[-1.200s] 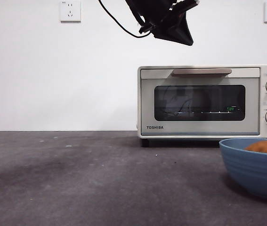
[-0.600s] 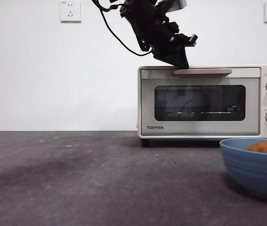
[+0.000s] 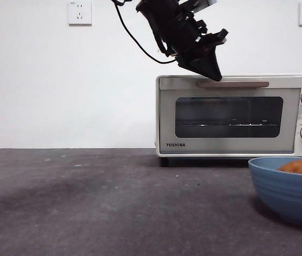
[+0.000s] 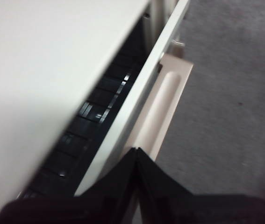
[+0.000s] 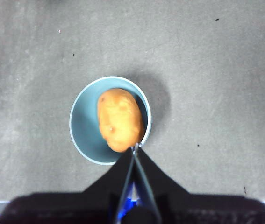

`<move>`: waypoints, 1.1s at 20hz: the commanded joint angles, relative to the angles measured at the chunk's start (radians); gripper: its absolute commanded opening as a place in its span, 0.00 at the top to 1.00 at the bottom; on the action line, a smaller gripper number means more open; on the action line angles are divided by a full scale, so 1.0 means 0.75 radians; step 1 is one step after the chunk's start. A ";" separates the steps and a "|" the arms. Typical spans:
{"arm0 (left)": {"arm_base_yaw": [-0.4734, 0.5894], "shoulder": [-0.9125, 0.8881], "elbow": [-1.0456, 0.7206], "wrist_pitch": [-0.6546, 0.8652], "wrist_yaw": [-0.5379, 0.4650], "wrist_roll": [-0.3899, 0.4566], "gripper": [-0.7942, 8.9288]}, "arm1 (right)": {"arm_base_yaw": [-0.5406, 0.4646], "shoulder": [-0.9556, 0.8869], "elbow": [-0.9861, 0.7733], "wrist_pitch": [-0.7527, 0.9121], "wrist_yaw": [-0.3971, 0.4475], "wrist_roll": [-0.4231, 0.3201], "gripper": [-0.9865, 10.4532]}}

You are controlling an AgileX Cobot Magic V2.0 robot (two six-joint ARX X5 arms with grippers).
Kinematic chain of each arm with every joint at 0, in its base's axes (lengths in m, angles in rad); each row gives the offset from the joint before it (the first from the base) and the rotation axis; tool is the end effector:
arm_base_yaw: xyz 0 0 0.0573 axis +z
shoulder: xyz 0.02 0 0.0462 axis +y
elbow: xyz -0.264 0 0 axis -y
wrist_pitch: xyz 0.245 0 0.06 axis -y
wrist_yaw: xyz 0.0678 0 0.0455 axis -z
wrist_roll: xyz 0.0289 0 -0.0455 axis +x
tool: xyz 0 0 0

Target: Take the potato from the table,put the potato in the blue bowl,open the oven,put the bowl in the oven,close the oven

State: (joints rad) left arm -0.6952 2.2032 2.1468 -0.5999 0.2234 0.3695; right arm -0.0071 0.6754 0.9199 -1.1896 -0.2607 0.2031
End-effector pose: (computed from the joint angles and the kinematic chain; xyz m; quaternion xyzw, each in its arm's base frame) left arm 0.3799 -0.3252 0.3040 0.2299 0.2309 -0.4701 0.8203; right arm 0.0933 0.0068 0.3085 0.1500 0.4602 0.0663 0.8726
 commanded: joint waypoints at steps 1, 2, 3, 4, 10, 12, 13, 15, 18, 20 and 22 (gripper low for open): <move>-0.013 0.053 -0.035 -0.098 -0.020 -0.042 0.93 | -0.001 -0.003 -0.012 -0.007 -0.002 0.009 0.92; -0.015 0.053 -0.035 -0.110 -0.019 -0.070 0.93 | -0.001 -0.003 -0.012 -0.009 -0.002 0.009 0.92; -0.018 0.053 -0.035 -0.127 -0.019 -0.098 0.93 | -0.001 -0.008 -0.012 -0.014 -0.005 0.013 0.92; -0.023 0.053 -0.035 -0.147 -0.020 -0.120 0.93 | -0.001 -0.011 -0.011 -0.015 -0.021 0.018 0.92; -0.081 0.053 -0.041 -0.249 -0.204 -0.185 0.93 | -0.001 -0.157 -0.011 -0.066 -0.037 0.075 0.92; -0.102 0.052 -0.076 -0.222 -0.269 -0.219 0.93 | -0.001 -0.209 -0.011 -0.115 -0.037 0.074 0.92; -0.104 0.052 -0.094 -0.213 -0.275 -0.251 0.93 | -0.001 -0.231 -0.011 -0.137 -0.037 0.074 0.92; -0.120 0.050 -0.148 -0.192 -0.317 -0.291 0.93 | -0.001 -0.264 -0.011 -0.163 -0.036 0.074 0.92; -0.150 0.014 -0.269 -0.105 -0.370 -0.346 0.93 | -0.001 -0.276 -0.011 -0.164 -0.037 0.074 0.92; -0.172 -0.035 -0.367 -0.009 -0.379 -0.388 0.93 | -0.001 -0.276 -0.011 -0.159 -0.037 0.072 0.92; -0.199 -0.091 -0.464 0.069 -0.437 -0.407 0.93 | -0.001 -0.276 -0.011 -0.160 -0.037 0.070 0.92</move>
State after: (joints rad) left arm -0.8680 2.1513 1.7996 -0.6029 -0.0357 0.0925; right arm -0.0071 0.4717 0.9199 -1.3148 -0.2867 0.2512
